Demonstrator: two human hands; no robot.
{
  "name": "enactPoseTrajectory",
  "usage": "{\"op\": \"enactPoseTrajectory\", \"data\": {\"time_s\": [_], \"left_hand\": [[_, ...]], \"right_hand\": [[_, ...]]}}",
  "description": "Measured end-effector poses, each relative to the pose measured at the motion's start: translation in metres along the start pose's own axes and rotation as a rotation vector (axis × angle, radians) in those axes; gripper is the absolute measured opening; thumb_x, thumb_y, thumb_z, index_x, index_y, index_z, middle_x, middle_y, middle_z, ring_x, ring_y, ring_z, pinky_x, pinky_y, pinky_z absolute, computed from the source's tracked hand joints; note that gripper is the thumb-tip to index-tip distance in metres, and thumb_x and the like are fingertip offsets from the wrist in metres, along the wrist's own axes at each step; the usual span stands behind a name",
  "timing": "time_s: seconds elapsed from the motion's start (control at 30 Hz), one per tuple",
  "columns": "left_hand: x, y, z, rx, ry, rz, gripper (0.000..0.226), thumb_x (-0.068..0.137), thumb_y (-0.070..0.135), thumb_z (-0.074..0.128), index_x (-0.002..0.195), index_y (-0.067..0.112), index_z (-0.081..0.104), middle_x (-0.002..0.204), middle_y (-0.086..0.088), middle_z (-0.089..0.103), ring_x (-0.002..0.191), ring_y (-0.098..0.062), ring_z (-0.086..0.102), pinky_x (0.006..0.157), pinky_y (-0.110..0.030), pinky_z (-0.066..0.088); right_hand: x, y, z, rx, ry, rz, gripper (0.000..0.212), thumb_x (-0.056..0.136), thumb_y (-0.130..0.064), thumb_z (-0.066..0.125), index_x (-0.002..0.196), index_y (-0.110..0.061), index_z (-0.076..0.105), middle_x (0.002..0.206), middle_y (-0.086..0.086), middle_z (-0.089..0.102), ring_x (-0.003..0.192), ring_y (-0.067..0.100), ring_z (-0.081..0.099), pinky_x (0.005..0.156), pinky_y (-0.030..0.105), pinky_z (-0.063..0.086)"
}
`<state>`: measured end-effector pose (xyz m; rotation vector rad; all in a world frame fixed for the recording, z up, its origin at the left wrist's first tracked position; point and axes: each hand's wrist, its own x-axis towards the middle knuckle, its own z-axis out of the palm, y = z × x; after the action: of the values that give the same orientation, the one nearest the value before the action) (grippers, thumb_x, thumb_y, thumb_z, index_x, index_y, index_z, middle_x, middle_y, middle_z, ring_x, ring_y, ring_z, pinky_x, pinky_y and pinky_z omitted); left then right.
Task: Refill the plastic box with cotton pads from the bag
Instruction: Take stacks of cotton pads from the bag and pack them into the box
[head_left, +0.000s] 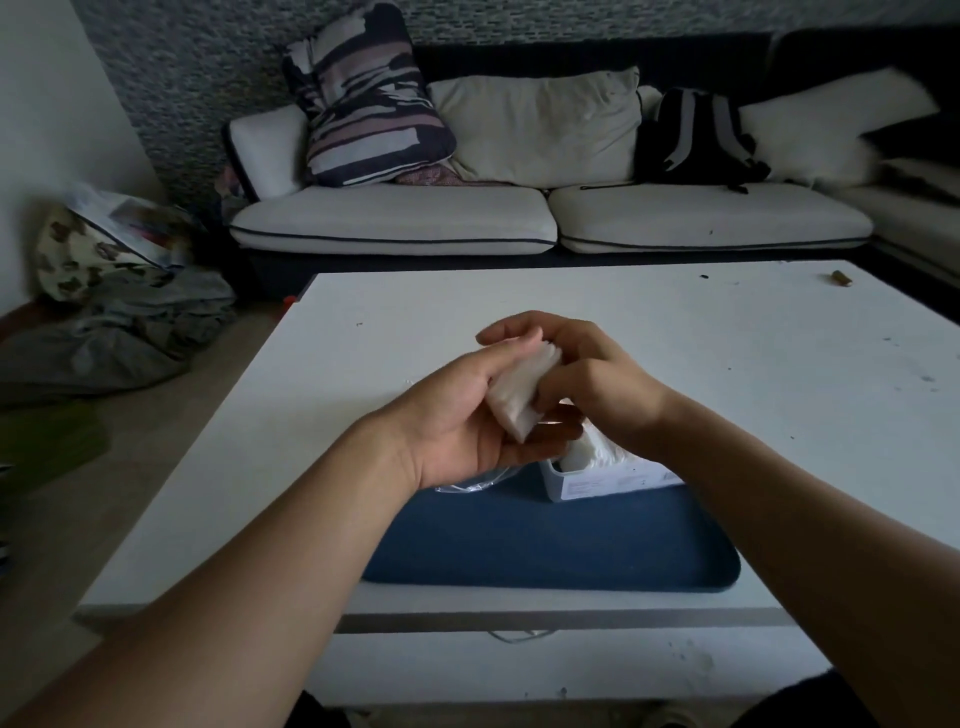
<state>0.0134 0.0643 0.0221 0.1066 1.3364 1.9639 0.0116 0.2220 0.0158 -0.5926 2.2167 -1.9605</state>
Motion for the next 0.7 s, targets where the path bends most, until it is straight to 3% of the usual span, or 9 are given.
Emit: {"op": "enactPoseTrajectory", "data": {"time_s": [0.03,0.1,0.2,0.3,0.37,0.47,0.57,0.63,0.7], "left_hand": [[0.001,-0.001,-0.002,0.021,0.010,0.006,0.039,0.092,0.046,0.060,0.111,0.013,0.068,0.090,-0.012,0.071,0.080,-0.023,0.071,0.078,-0.035,0.060],[0.003,-0.003,-0.005,0.046,0.054,0.033,0.039,0.095,0.048,0.057,0.111,0.014,0.068,0.094,-0.009,0.071,0.081,-0.018,0.070,0.082,-0.034,0.059],[0.007,-0.004,-0.006,0.029,0.134,0.106,0.050,0.095,0.054,0.056,0.118,0.011,0.068,0.105,-0.009,0.073,0.090,-0.018,0.072,0.088,-0.033,0.058],[0.008,-0.005,-0.002,-0.009,0.155,0.148,0.050,0.095,0.052,0.056,0.126,0.014,0.067,0.116,-0.010,0.073,0.100,-0.022,0.072,0.096,-0.037,0.054],[0.008,-0.005,0.001,-0.032,0.126,0.166,0.040,0.097,0.046,0.057,0.120,0.016,0.069,0.109,-0.007,0.074,0.094,-0.018,0.072,0.093,-0.035,0.054],[0.007,-0.004,0.002,-0.024,0.091,0.158,0.026,0.095,0.036,0.062,0.110,0.018,0.072,0.098,-0.004,0.075,0.083,-0.015,0.071,0.085,-0.032,0.056],[0.004,-0.005,0.003,-0.010,0.089,0.133,0.024,0.094,0.032,0.064,0.109,0.015,0.070,0.091,-0.003,0.075,0.076,-0.014,0.072,0.073,-0.027,0.059],[0.005,-0.005,0.003,-0.021,0.091,0.132,0.027,0.094,0.033,0.063,0.113,0.013,0.068,0.091,-0.004,0.075,0.079,-0.015,0.072,0.075,-0.026,0.059],[0.006,-0.005,0.004,-0.042,0.094,0.149,0.027,0.097,0.033,0.060,0.115,0.014,0.067,0.094,-0.004,0.076,0.084,-0.015,0.074,0.078,-0.027,0.059]], "right_hand": [[-0.001,0.000,-0.001,-0.004,0.006,0.006,0.064,0.058,0.005,0.047,0.119,-0.009,0.063,0.096,0.010,0.065,0.083,0.018,0.064,0.057,0.024,0.050],[-0.001,0.001,-0.004,-0.060,0.046,-0.019,0.076,0.062,0.003,0.052,0.135,-0.019,0.053,0.122,0.005,0.061,0.108,0.015,0.062,0.074,0.026,0.054],[-0.006,0.002,-0.005,-0.212,0.053,-0.074,0.097,0.065,-0.006,0.082,0.147,-0.030,0.038,0.140,-0.002,0.051,0.130,0.007,0.051,0.106,0.036,0.046],[-0.007,0.004,0.002,-0.359,0.119,-0.150,0.106,0.060,-0.011,0.095,0.149,-0.023,0.037,0.131,-0.002,0.061,0.117,0.010,0.062,0.095,0.031,0.056],[-0.005,0.002,0.005,-0.346,0.184,-0.187,0.097,0.063,-0.007,0.093,0.145,-0.019,0.043,0.119,0.002,0.069,0.102,0.015,0.070,0.084,0.031,0.060],[-0.006,-0.001,0.002,-0.299,0.191,-0.170,0.094,0.061,-0.001,0.093,0.142,-0.015,0.047,0.109,0.006,0.072,0.093,0.021,0.072,0.082,0.037,0.061],[-0.008,0.000,0.002,-0.310,0.158,-0.165,0.094,0.063,-0.004,0.093,0.143,-0.017,0.046,0.116,0.003,0.069,0.099,0.018,0.071,0.084,0.035,0.061],[-0.008,0.000,0.002,-0.308,0.156,-0.171,0.095,0.065,-0.011,0.093,0.146,-0.020,0.043,0.128,-0.001,0.064,0.111,0.011,0.067,0.087,0.028,0.059],[-0.008,-0.001,0.002,-0.283,0.169,-0.173,0.092,0.068,-0.013,0.092,0.145,-0.019,0.043,0.125,-0.002,0.066,0.111,0.009,0.067,0.087,0.026,0.058]]}}
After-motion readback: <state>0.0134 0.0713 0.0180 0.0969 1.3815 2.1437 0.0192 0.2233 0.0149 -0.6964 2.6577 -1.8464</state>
